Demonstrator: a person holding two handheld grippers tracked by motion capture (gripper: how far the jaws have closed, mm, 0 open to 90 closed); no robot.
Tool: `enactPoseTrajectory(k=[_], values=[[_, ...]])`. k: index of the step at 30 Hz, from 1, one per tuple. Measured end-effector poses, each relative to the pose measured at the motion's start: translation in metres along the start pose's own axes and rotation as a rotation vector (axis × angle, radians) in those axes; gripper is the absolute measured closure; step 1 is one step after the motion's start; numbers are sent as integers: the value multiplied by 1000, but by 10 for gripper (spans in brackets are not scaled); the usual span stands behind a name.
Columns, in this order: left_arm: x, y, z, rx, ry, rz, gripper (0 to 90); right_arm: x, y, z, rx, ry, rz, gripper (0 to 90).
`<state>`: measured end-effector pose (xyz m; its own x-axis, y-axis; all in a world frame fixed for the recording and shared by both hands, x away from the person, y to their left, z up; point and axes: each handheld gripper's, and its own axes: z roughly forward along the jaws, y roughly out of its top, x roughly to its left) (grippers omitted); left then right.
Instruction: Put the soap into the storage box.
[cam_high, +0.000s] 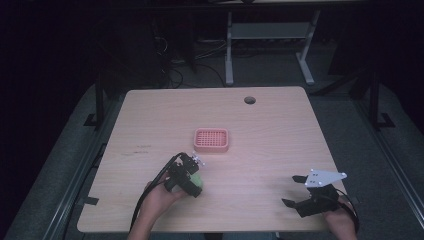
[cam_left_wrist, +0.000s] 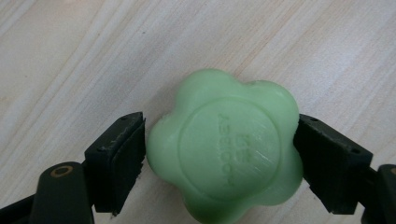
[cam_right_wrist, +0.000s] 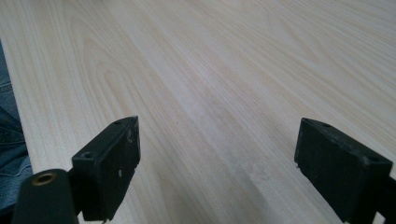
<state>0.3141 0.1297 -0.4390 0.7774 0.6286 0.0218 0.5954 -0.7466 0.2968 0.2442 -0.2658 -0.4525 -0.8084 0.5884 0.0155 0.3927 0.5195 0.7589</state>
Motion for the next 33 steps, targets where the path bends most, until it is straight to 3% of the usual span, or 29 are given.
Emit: enactPoseTrajectory(k=[3, 18, 33], values=[[-1, 0, 1, 6, -9, -16, 208, 0, 0, 0, -1, -1, -1, 137], [0, -1, 4, 7, -19, -8, 249, 0, 0, 0, -1, -1, 1, 137], [0, 1, 4, 20, -21, -34, 259, 0, 0, 0, -2, 0, 1, 138]])
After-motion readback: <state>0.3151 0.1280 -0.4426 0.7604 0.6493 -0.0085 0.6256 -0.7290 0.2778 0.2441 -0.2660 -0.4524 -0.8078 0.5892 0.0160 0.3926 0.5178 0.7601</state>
